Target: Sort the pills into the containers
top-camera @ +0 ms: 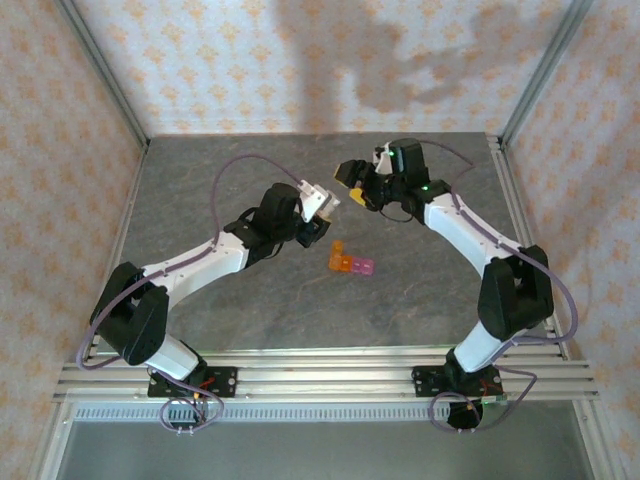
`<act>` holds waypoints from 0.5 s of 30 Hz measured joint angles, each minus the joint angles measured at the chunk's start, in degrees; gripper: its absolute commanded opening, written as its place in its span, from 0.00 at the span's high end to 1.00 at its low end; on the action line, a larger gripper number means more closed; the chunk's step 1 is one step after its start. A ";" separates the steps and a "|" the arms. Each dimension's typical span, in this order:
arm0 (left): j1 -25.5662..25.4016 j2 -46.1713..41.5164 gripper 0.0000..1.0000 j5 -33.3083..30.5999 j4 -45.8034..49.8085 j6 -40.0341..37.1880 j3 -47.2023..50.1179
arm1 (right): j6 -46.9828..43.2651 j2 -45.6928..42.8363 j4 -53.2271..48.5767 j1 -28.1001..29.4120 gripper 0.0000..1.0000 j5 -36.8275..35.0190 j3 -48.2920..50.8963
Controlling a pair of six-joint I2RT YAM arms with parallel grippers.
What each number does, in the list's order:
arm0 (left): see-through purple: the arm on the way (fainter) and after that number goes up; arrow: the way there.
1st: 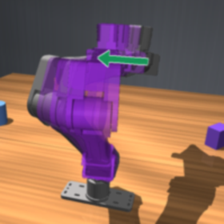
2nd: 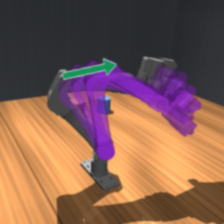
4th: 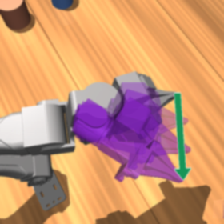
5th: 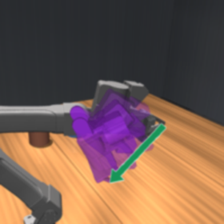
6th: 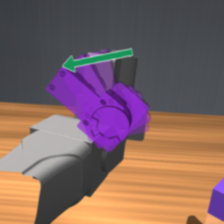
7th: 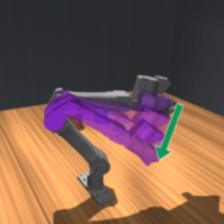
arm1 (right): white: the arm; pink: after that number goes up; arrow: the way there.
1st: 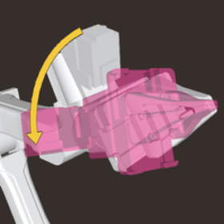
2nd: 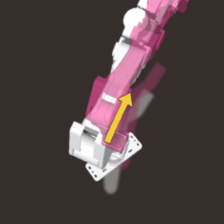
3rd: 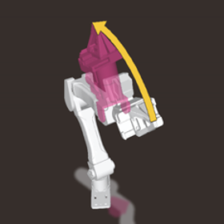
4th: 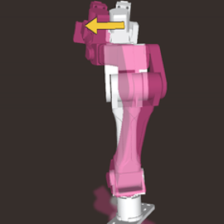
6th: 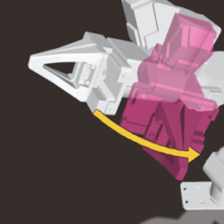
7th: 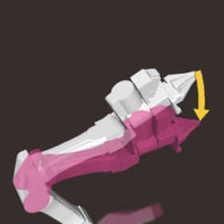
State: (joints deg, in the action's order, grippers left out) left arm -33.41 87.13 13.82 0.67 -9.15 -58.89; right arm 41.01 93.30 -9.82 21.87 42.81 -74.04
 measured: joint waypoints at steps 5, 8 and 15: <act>0.00 0.00 1.00 -0.96 0.00 -0.42 0.00 | 1.44 0.09 0.48 1.77 0.28 0.02 0.00; 0.00 0.00 1.00 -1.05 0.00 -0.42 0.00 | 1.75 0.09 0.96 2.80 0.29 0.02 0.02; 0.00 0.02 1.00 -1.05 0.00 -0.42 -0.02 | 2.69 0.90 2.23 4.44 0.52 0.02 0.17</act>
State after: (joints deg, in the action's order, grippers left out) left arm -33.41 87.15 12.78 0.67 -9.56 -58.92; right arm 43.70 94.19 -7.60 26.30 42.83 -73.87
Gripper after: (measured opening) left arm 0.429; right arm 0.543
